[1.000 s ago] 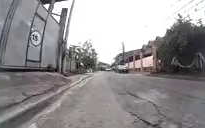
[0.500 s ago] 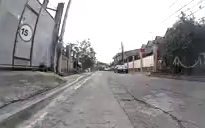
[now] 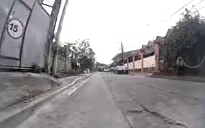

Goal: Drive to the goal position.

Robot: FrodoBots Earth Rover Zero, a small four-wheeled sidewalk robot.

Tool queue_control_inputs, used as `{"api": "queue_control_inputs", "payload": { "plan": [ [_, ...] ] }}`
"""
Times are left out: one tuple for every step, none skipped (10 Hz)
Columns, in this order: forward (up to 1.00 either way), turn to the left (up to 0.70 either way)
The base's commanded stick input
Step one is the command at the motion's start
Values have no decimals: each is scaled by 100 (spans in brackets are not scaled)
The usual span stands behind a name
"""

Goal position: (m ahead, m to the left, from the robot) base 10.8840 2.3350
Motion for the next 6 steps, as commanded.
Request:
{"api": "queue_control_inputs", "payload": {
  "plan": [
    [100, 0],
    [100, 0],
    [100, 0],
    [100, 0],
    [100, 0],
    [100, 2]
  ]
}}
